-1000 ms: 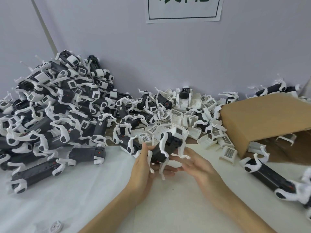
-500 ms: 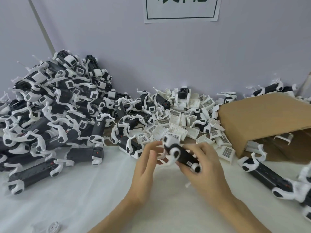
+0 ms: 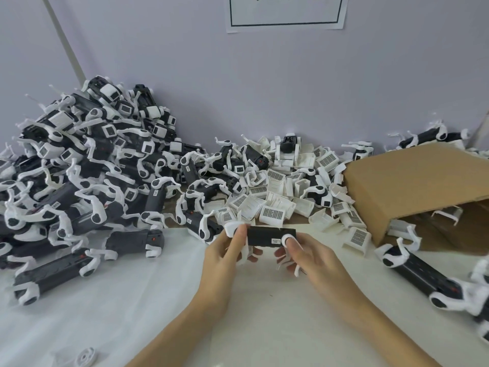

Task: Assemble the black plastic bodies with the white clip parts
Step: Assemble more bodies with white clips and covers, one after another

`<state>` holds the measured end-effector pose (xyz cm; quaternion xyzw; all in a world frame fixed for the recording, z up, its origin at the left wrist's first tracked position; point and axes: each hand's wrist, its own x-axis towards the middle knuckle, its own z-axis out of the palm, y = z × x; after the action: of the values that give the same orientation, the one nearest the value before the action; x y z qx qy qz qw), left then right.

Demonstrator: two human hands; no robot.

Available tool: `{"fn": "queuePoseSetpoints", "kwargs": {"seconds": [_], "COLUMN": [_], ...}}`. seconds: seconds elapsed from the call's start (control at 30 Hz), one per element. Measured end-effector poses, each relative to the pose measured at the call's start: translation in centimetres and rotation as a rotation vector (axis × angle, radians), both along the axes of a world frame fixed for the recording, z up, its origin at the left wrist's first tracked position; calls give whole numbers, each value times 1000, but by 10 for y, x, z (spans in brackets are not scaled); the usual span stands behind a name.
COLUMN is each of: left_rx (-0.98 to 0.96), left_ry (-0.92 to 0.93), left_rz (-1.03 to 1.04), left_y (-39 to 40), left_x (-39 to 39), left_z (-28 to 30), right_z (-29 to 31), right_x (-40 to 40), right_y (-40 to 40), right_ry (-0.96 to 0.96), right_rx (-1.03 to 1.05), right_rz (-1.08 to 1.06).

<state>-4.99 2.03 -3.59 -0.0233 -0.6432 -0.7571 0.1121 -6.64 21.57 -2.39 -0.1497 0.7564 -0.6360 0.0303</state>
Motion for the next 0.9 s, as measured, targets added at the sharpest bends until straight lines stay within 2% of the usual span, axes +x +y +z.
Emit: {"fn": "queuePoseSetpoints", "kwargs": {"seconds": [0.2, 0.3, 0.43, 0.53, 0.63, 0.77, 0.9], "left_rx": [-71, -148, -405, -610, -739, -636, -356], "left_ry": [51, 150, 340, 493, 565, 482, 238], "left_rz": [-23, 6, 58, -33, -122, -138, -100], "left_y": [7, 11, 12, 14, 16, 15, 9], "left_x": [4, 7, 9, 16, 22, 21, 13], "left_z": [6, 4, -1, -2, -5, -2, 1], "right_z": [-3, -9, -20, -29, -32, -30, -26], "right_x": [-10, -8, -7, -9, -8, -11, -16], "right_y": [14, 11, 2, 2, 5, 6, 7], "right_ry": [-5, -18, 81, 140, 151, 229, 91], "right_rx": [-15, -123, -32, 41, 10, 54, -129], "right_rz": [105, 111, 45, -26, 0, -58, -158]}}
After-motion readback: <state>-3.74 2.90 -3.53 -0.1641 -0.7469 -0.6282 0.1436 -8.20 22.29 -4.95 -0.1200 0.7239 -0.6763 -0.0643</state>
